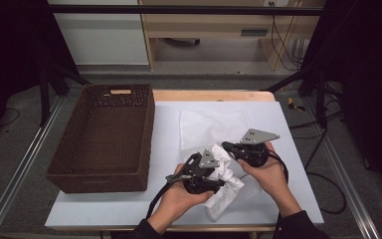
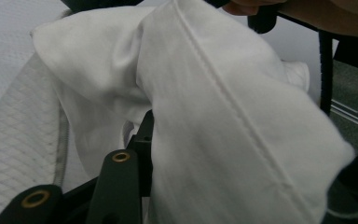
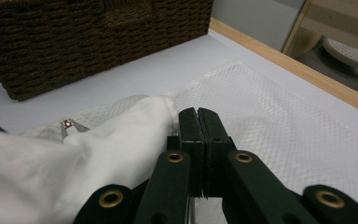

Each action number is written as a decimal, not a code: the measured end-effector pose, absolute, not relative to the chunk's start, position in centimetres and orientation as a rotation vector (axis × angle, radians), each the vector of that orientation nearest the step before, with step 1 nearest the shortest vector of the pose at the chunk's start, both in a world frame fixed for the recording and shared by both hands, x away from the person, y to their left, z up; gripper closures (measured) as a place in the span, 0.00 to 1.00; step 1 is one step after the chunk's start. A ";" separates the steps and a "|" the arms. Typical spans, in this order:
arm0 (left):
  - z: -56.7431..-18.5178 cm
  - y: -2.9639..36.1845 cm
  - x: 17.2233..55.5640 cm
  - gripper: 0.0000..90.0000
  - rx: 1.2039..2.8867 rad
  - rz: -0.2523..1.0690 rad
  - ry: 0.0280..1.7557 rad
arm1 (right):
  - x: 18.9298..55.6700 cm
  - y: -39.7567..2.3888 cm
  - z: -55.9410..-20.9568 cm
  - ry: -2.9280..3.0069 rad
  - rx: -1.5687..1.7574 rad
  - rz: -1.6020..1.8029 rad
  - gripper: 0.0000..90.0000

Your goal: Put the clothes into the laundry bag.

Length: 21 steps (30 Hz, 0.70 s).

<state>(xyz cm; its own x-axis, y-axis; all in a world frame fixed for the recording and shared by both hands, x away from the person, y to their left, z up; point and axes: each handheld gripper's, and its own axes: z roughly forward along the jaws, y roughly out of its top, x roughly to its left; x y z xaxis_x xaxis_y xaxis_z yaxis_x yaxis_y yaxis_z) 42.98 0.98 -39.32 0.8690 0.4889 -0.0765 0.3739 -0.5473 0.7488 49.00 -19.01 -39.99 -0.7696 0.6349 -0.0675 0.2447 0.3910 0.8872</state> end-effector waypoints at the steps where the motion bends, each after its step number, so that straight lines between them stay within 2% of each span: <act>1: -39.2 0.8 42.9 0.62 2.221 0.190 0.610 | 49.0 -19.0 -40.0 2.256 0.757 1.341 1.00; 13: -39.2 0.3 42.5 0.62 2.238 0.166 0.599 | 49.1 -19.1 -40.0 2.257 0.761 1.343 1.00; 21: -39.3 0.2 44.0 0.62 2.238 0.167 0.646 | 48.7 -18.9 -39.4 2.248 0.741 1.351 1.00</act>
